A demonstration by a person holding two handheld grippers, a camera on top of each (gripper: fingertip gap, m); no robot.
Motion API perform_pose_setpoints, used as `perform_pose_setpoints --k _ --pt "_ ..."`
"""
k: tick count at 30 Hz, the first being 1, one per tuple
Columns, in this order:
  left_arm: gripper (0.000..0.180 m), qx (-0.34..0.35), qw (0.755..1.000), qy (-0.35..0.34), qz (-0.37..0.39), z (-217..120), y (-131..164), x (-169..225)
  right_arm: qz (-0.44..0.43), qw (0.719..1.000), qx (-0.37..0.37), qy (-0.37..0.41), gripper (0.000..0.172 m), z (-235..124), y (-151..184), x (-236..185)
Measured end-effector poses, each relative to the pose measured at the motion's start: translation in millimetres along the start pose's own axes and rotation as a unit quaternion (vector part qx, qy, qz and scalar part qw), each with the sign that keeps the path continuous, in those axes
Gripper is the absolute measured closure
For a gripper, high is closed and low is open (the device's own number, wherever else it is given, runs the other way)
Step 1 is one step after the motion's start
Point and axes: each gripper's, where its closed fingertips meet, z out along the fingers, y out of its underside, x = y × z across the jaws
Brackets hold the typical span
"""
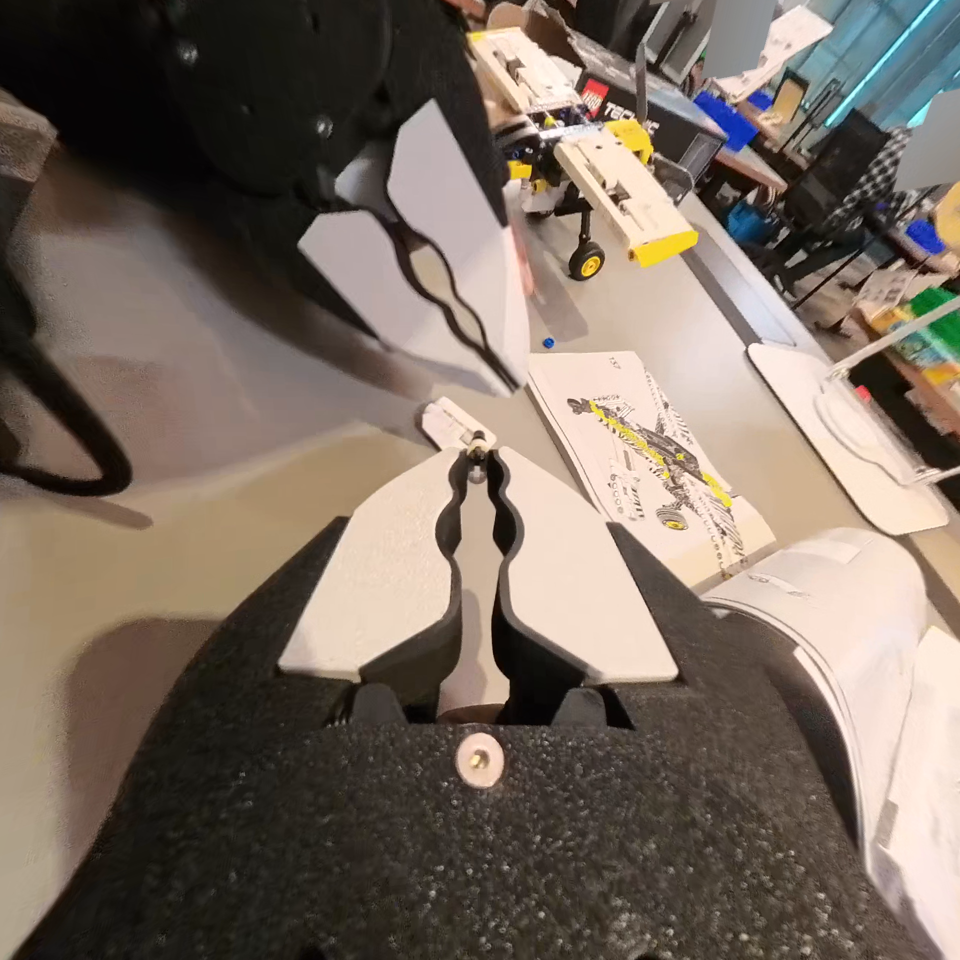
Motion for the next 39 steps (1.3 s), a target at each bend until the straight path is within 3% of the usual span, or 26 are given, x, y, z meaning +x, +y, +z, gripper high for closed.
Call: perform_pose_setpoints --k 4,11,18,27,39 --pt "0.157 -0.033 0.999 0.009 0.031 9.5 -0.6 14.0 0.013 1.0 -0.024 -0.002 0.165 10.3 -1.2 -3.2" --pt "0.155 -0.051 0.998 -0.001 0.036 11.5 -2.3 16.9 0.026 0.999 -0.031 0.018 0.165 16.2 -10.4 -0.5" --pt "0.178 -0.084 0.993 -0.042 0.072 10.8 6.2 8.9 0.038 0.999 -0.037 0.009 0.164 23.2 -7.7 -4.6" --pt "0.178 -0.031 0.999 -0.026 0.022 5.8 -0.3 10.0 0.021 1.0 -0.006 -0.006 0.164 17.4 -13.4 -7.6" --pt "0.178 0.015 0.999 -0.027 0.013 3.3 -10.0 11.6 0.031 0.999 0.027 -0.025 0.165 7.7 -16.9 -11.7"
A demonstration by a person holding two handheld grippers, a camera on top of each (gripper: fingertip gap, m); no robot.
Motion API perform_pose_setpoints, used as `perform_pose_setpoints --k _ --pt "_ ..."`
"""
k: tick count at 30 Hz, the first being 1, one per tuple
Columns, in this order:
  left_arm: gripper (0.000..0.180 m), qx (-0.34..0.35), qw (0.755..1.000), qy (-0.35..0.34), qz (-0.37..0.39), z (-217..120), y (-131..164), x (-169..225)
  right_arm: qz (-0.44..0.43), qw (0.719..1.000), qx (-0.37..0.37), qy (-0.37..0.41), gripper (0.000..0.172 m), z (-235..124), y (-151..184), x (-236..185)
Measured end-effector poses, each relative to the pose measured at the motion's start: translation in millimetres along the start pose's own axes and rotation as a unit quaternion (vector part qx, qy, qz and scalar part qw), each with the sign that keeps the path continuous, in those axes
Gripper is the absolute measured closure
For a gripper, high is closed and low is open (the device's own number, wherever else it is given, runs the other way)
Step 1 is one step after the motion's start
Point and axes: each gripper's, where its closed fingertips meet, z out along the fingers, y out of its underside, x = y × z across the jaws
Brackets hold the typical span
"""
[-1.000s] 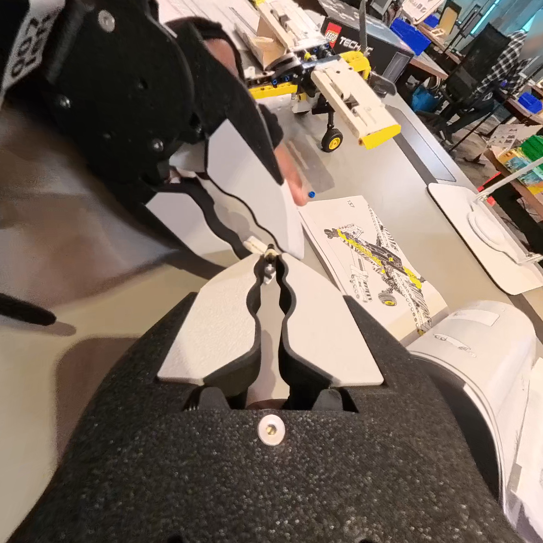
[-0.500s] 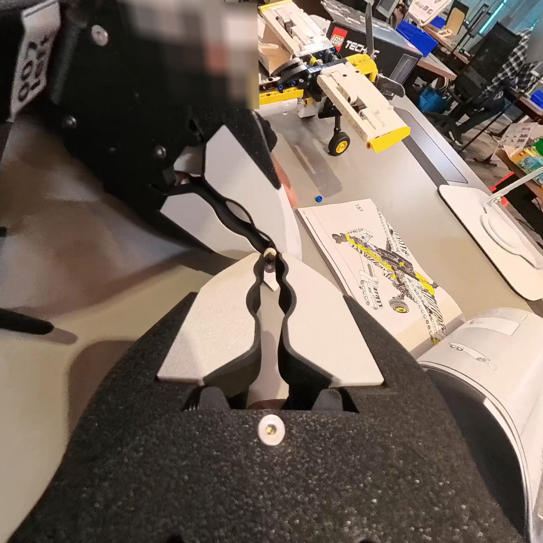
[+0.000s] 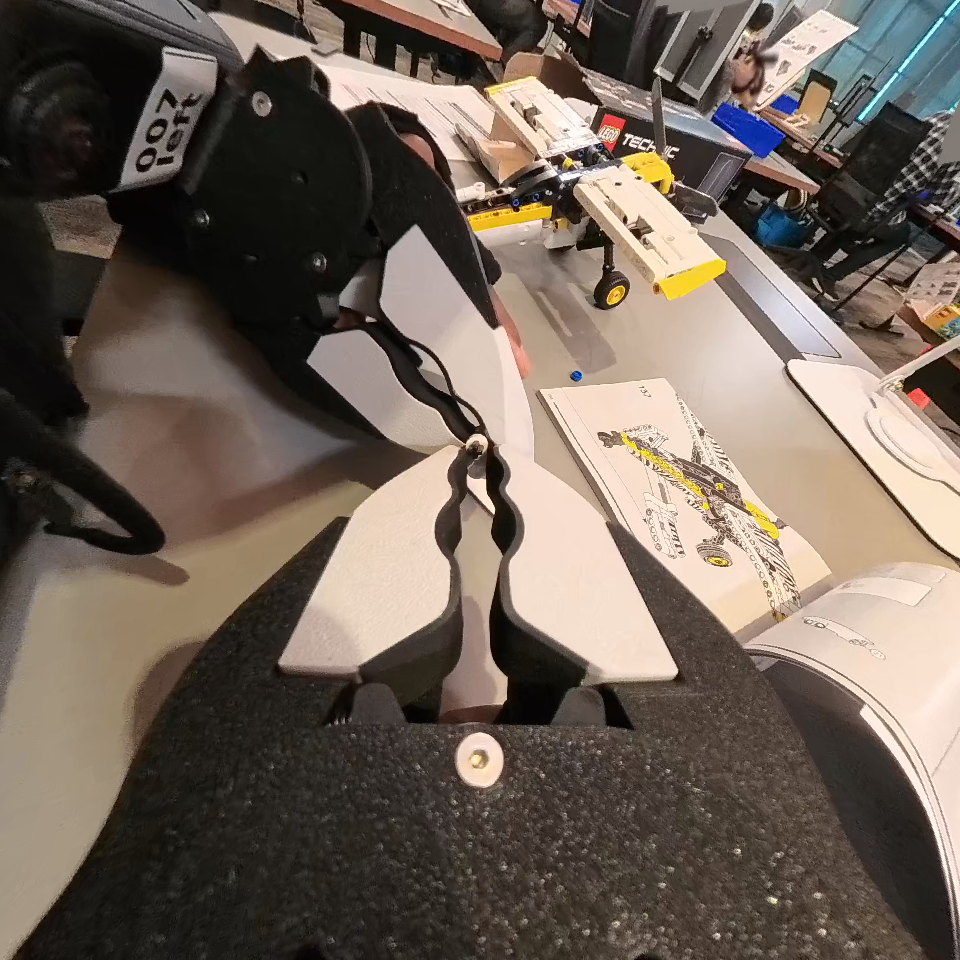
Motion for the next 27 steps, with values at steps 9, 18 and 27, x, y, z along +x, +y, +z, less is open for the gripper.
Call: perform_pose_setpoints --k 9,18,27 --pt "0.179 -0.058 0.997 -0.041 -0.044 -3.1 40.9 -26.5 0.018 0.997 0.05 0.05 0.165 -26.6 -7.7 28.5" --pt "0.165 -0.041 0.999 0.014 -0.017 9.1 11.1 -1.0 0.034 0.999 -0.029 0.03 0.165 -2.2 14.1 17.7" --pt "0.155 -0.055 0.998 0.009 0.011 14.1 6.2 8.2 0.028 0.998 -0.045 0.032 0.165 4.7 12.7 14.2"
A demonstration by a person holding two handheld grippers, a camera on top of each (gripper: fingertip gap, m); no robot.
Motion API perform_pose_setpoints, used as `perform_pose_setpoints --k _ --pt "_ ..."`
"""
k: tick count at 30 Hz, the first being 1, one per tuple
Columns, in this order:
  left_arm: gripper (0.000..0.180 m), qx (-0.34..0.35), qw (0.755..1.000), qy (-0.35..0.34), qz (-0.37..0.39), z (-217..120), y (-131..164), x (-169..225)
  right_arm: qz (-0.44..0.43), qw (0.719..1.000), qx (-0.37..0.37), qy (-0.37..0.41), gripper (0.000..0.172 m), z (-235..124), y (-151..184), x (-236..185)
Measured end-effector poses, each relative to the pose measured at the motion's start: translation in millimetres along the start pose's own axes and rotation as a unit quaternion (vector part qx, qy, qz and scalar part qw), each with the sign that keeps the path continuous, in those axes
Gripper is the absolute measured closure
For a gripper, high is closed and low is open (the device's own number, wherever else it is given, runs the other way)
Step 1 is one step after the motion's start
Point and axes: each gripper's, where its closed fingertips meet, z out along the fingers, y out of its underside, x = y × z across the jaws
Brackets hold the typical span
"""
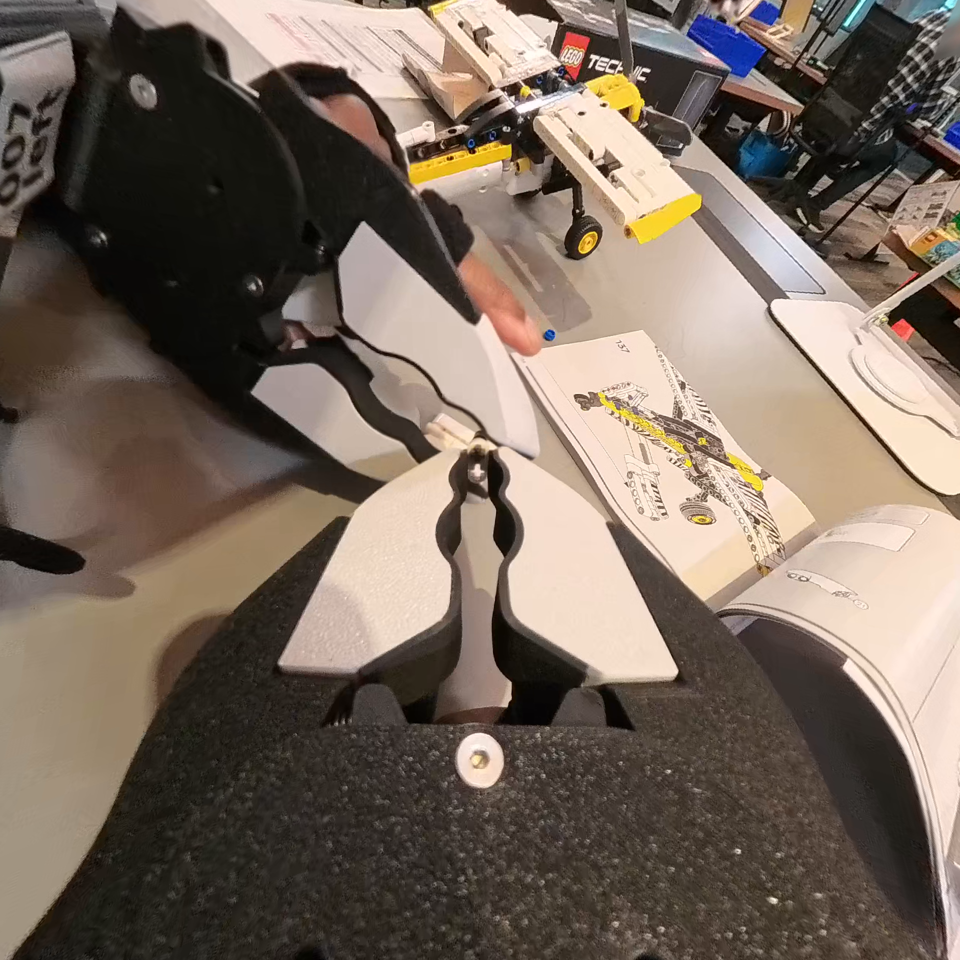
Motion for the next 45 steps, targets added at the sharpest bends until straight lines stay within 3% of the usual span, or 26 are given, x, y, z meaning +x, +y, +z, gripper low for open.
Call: perform_pose_setpoints --k 7,21,22,23,24,25,26,29,32,35,40,45 --pt "0.174 -0.009 0.999 -0.036 0.031 -0.2 3.6 -7.0 0.007 1.0 0.004 -0.008 0.165 1.3 0.4 -2.0" --pt "0.175 0.049 0.997 -0.055 0.014 -11.9 -6.2 -14.4 -0.042 0.998 0.046 -0.013 0.165 -11.7 -12.6 -7.7" --pt "0.176 0.036 0.998 -0.058 0.014 -11.1 -0.9 -15.8 -0.044 0.997 0.06 -0.011 0.165 -16.4 -16.4 -6.8" --pt "0.176 -0.037 0.998 -0.056 0.015 -3.4 31.6 -19.0 -0.044 0.996 0.082 0.001 0.165 -25.4 -23.2 -2.1" --pt "0.176 -0.06 0.997 -0.053 -0.008 -1.2 59.9 -24.2 -0.048 0.995 0.083 0.025 0.165 -32.4 -24.4 7.2" --pt "0.176 -0.048 0.995 -0.081 -0.019 -9.6 64.9 -38.7 -0.058 0.994 0.07 0.053 0.165 -34.5 -20.9 16.9" --pt "0.176 -0.019 0.994 -0.109 -0.017 -17.5 51.0 -49.5 -0.057 0.994 0.066 0.062 0.165 -34.1 -18.8 21.7" --pt "0.176 0.011 0.997 -0.064 -0.049 -11.2 23.3 -39.5 -0.03 0.997 0.061 0.039 0.165 -27.0 -13.3 18.5" --pt "0.175 -0.001 0.996 -0.025 -0.081 -5.3 37.2 -27.3 -0.028 0.997 0.063 0.035 0.165 -26.8 -13.2 17.9" --pt "0.175 0.024 0.994 -0.005 -0.104 -9.9 31.8 -23.2 -0.025 0.996 0.082 0.035 0.165 -30.7 -19.3 19.3" --pt "0.175 0.025 0.994 0.001 -0.103 -19.2 31.3 -19.2 -0.04 0.983 0.11 0.139 0.165 -88.6 -42.7 33.4" --pt "0.175 0.044 0.993 0.003 -0.113 -24.9 22.3 -22.2 0.004 0.936 0.041 0.35 0.165 -216.2 -17.5 105.1"
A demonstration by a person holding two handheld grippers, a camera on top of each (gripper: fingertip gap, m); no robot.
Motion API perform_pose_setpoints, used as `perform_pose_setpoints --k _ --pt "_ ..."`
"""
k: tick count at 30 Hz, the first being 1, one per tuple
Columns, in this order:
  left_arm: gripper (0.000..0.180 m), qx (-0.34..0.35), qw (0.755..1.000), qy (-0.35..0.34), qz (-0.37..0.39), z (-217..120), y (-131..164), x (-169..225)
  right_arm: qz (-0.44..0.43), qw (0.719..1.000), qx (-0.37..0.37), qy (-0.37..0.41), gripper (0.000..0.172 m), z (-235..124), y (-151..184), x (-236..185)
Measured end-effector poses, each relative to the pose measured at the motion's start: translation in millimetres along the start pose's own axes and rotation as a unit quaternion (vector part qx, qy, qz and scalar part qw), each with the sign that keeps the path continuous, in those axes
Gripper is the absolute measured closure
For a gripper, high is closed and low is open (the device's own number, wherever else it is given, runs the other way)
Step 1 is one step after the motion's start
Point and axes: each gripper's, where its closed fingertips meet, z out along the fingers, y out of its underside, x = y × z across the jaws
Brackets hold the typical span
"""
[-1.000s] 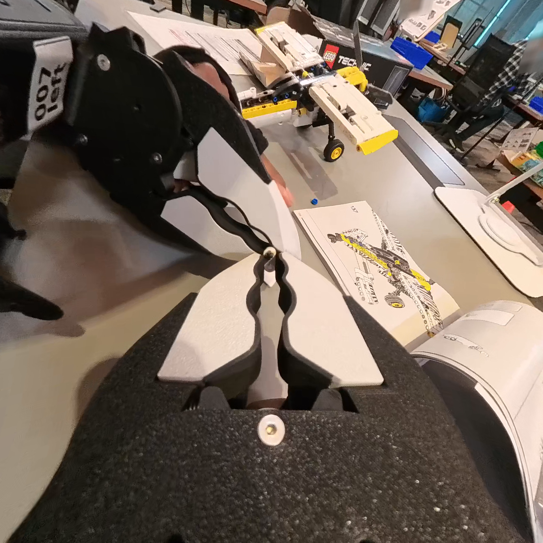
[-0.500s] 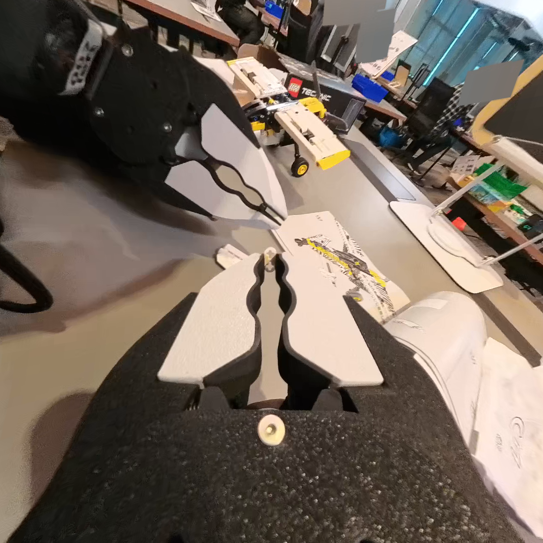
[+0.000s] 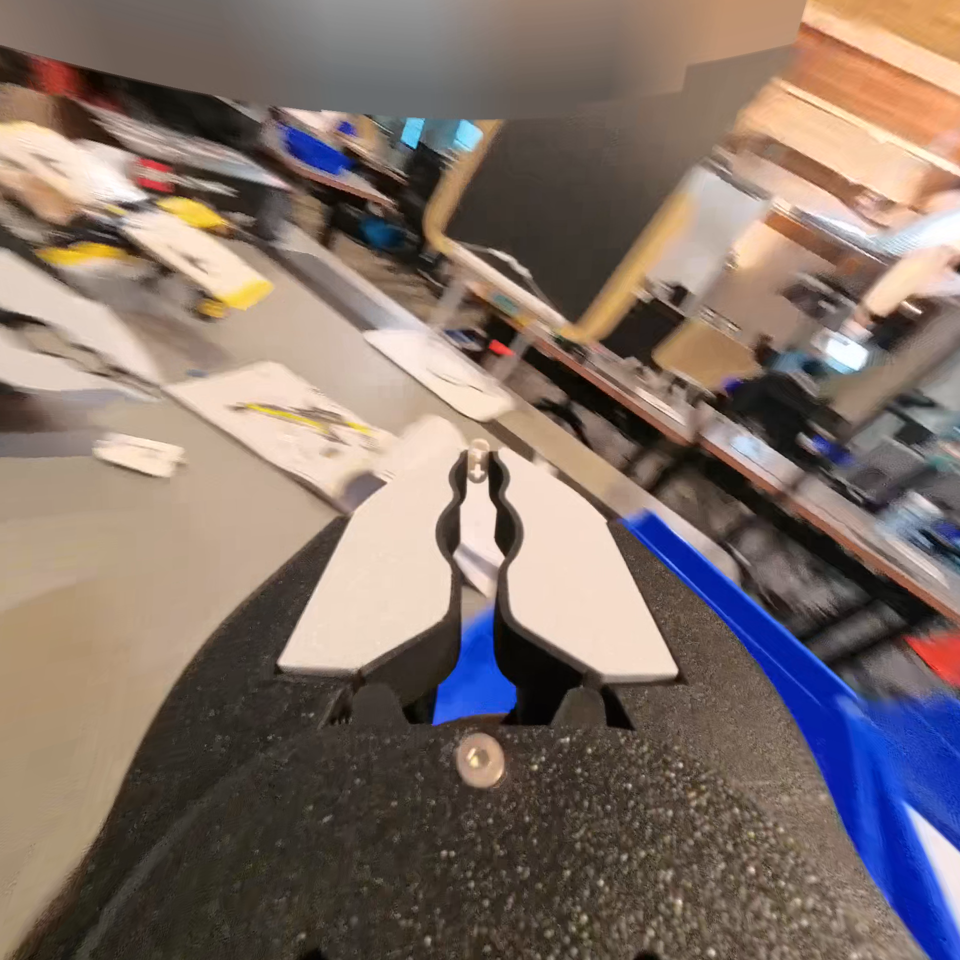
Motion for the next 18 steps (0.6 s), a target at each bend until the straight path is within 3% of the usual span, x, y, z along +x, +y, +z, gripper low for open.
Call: perform_pose_setpoints --k 3,8,13,18 --pt "0.175 0.01 1.0 0.008 0.005 1.3 -9.8 2.1 0.036 0.991 -0.115 0.053 0.164 -9.2 57.1 55.3" --pt "0.175 0.024 0.998 0.051 -0.019 9.8 -38.5 8.3 0.11 0.968 -0.218 0.067 0.145 -4.1 132.4 78.3" --pt "0.175 0.069 0.991 0.1 -0.047 35.0 -102.4 -1.8 0.131 0.964 -0.223 0.064 0.141 -12.4 148.9 75.6" --pt "0.175 0.093 0.986 0.135 -0.03 81.2 -160.2 -14.8 0.129 0.964 -0.225 0.063 0.146 -21.2 154.9 75.3"
